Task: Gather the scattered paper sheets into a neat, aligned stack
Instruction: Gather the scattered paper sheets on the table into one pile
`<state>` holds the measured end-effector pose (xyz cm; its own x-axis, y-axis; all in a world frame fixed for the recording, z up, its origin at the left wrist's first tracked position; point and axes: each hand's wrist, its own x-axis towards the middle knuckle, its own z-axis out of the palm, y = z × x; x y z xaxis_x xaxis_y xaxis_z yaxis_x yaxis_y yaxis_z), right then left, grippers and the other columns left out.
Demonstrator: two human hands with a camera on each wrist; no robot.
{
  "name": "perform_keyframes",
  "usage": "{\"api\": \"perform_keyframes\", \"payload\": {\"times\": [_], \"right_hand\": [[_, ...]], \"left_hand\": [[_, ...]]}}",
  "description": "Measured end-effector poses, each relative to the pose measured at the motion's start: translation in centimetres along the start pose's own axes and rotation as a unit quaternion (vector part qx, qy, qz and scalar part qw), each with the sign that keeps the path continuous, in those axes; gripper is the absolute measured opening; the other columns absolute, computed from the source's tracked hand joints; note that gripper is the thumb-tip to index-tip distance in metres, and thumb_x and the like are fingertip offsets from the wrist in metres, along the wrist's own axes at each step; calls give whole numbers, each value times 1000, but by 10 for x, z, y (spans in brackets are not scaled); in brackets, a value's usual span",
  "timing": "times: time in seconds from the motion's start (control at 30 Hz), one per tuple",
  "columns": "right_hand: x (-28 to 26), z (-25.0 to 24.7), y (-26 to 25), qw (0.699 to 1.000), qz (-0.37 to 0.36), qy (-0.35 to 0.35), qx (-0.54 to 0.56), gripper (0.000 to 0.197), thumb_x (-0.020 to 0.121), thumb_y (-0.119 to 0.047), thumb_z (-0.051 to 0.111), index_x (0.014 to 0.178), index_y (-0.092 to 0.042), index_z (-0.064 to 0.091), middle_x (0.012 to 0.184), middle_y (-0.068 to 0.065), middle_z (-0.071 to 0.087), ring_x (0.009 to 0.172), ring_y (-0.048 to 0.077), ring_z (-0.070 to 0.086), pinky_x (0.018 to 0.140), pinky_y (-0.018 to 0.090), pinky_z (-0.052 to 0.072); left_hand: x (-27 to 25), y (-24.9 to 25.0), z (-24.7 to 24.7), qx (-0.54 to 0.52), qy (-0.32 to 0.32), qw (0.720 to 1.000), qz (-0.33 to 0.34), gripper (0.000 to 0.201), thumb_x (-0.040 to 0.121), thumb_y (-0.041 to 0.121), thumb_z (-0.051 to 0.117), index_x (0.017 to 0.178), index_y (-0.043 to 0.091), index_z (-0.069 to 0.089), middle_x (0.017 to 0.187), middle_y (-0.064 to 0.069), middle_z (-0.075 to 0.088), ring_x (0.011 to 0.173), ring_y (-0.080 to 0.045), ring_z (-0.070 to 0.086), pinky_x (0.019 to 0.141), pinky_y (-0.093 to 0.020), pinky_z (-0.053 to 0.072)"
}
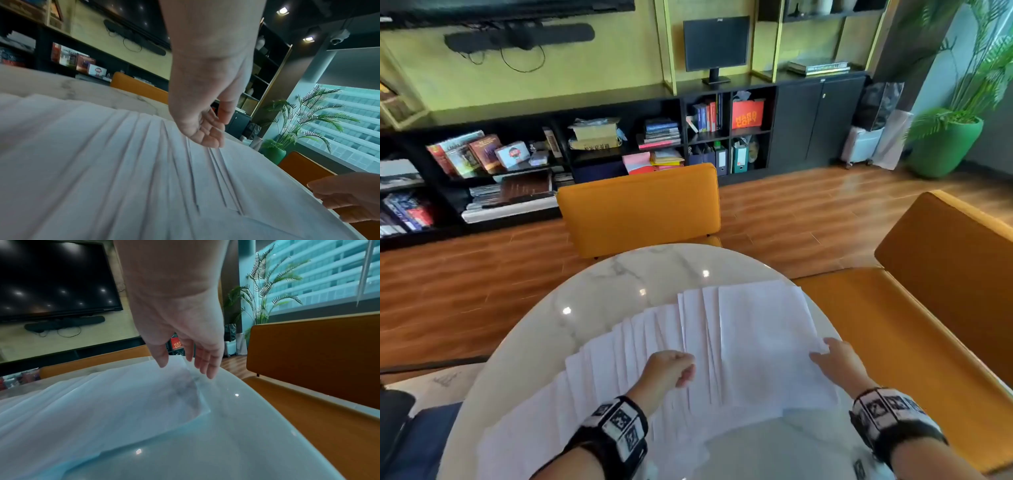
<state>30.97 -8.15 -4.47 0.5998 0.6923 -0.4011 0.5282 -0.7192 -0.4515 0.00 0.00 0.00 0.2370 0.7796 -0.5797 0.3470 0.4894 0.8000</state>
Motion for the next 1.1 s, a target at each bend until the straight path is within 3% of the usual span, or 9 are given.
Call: {"api": "perform_keyframes", "payload": {"times": [0.23, 0.33, 0.43, 0.53, 0.67, 0.77, 0.87, 0.97, 1.1], "right_hand": [[22, -3, -16, 999, 36, -24, 10, 53, 88, -33, 54, 132, -6, 47, 138, 20, 45, 126, 37, 43, 97, 40, 42], [29, -1, -24, 999, 29, -33, 28, 49, 84, -34, 54, 125, -8, 53, 128, 16, 51, 107, 32, 53, 82, 34, 47], [35, 5, -31, 999, 17, -37, 15, 50, 83, -38, 53, 126, -12, 56, 124, 12, 58, 101, 30, 58, 87, 36, 51], [36, 12, -39, 998, 33, -50, 30, 53, 86, -30, 55, 135, -10, 48, 133, 15, 54, 111, 32, 57, 86, 32, 45], [37, 20, -40, 995, 45, -57, 68, 58, 87, -26, 59, 139, -7, 42, 132, 16, 55, 115, 33, 56, 91, 37, 45], [35, 22, -38, 994, 38, -74, 64, 22, 87, -29, 58, 97, -8, 57, 91, 8, 61, 79, 25, 58, 69, 32, 44], [31, 20, -34, 991, 30, -68, 110, 33, 87, -29, 59, 63, -17, 40, 62, 0, 45, 53, 17, 42, 51, 28, 29], [17, 11, -34, 984, 2, -39, 172, 15, 89, -26, 58, 82, -12, 54, 74, 2, 57, 59, 18, 52, 49, 26, 36], [3, 8, -34, 974, 10, -27, 227, 42, 92, -18, 54, 131, -7, 44, 104, 5, 59, 84, 28, 61, 54, 26, 46]], "left_hand": [[49, 7, 37, 27, 13, 997, -66, 18, 75, 19, 57, 73, 14, 40, 69, -6, 37, 69, -20, 41, 70, -28, 38], [65, 10, 48, 37, 10, 997, -72, 28, 64, 30, 59, 75, 14, 39, 70, -4, 35, 72, -20, 39, 72, -29, 35], [70, 20, 60, 42, 9, 996, -75, 19, 77, 26, 62, 79, 13, 49, 68, 0, 43, 64, -18, 44, 67, -26, 37], [78, 20, 70, 62, -6, 996, -68, 50, 73, 29, 62, 117, 5, 56, 99, -6, 63, 85, -21, 63, 73, -32, 54], [74, 18, 78, 153, 39, 987, -39, 62, 87, 14, 46, 146, 8, 26, 144, -12, 40, 128, -31, 45, 96, -32, 43], [68, 14, 80, 120, 56, 991, 6, 59, 86, 1, 36, 144, 12, 31, 143, -10, 45, 125, -30, 48, 99, -33, 44], [63, 11, 81, 48, 55, 997, 27, 49, 83, -2, 37, 129, 15, 46, 121, -5, 59, 101, -23, 58, 77, -26, 49], [54, 12, 79, -1, 44, 999, 31, 39, 84, 0, 41, 115, 22, 49, 104, 1, 60, 86, -15, 59, 67, -21, 48], [45, 8, 73, -10, 27, 999, 20, 33, 87, 6, 48, 117, 18, 51, 108, -6, 63, 85, -19, 59, 67, -24, 48]]}}
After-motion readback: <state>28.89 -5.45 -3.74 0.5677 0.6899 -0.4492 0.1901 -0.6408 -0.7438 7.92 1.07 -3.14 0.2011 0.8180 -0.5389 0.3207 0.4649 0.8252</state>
